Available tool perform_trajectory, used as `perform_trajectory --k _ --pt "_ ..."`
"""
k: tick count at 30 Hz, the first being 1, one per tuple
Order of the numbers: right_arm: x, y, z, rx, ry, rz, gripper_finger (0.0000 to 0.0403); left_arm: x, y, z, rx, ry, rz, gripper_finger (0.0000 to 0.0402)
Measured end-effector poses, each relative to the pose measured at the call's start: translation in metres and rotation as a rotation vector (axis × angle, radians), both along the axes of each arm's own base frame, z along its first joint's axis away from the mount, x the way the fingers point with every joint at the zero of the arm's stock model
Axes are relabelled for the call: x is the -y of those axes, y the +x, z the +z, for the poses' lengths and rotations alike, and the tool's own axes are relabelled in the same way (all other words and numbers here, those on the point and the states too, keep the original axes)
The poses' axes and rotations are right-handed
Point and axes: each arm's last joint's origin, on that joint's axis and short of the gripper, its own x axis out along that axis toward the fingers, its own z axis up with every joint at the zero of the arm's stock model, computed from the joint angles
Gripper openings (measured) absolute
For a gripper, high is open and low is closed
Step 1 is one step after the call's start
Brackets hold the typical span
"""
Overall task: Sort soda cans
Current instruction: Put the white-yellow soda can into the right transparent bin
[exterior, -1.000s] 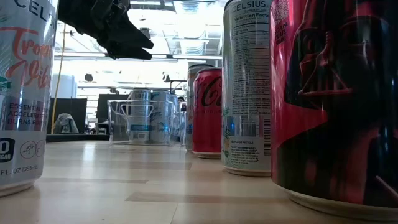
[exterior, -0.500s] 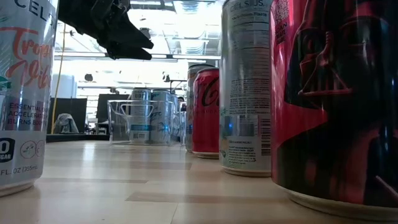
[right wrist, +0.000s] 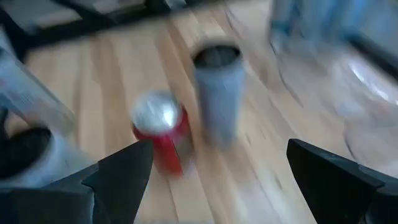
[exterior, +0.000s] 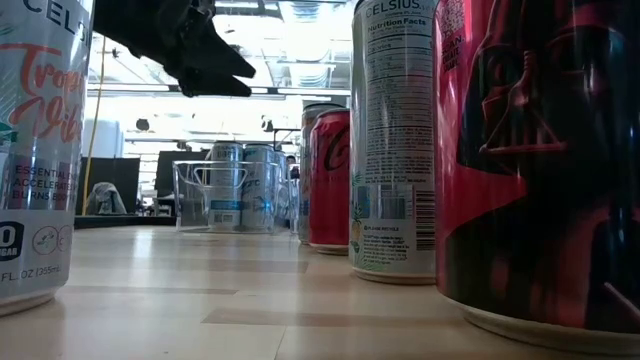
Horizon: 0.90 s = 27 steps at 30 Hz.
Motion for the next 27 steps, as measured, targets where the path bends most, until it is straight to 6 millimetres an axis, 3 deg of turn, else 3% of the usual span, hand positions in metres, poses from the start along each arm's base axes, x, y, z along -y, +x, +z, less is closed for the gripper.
perform_trajectory --k 7,14,21,27 --pt "0.015 0.043 -0.017 0.048 -0.154 0.018 0.0391 0.006 0.022 -0.021 -0.051 0.018 -0.043 0.0290" --pt "0.028 0.076 -0.040 0.109 -0.127 0.053 0.0391 0.006 0.037 -0.039 -0.093 0.052 -0.026 0.0290" --pt "0.050 0.089 -0.056 0.097 -0.063 0.073 0.0391 0.008 0.049 -0.051 -0.092 0.050 -0.057 0.0290" --pt "0.058 0.090 -0.054 0.107 -0.058 0.089 0.0391 0.010 0.060 -0.055 -0.067 0.043 -0.133 0.0290"
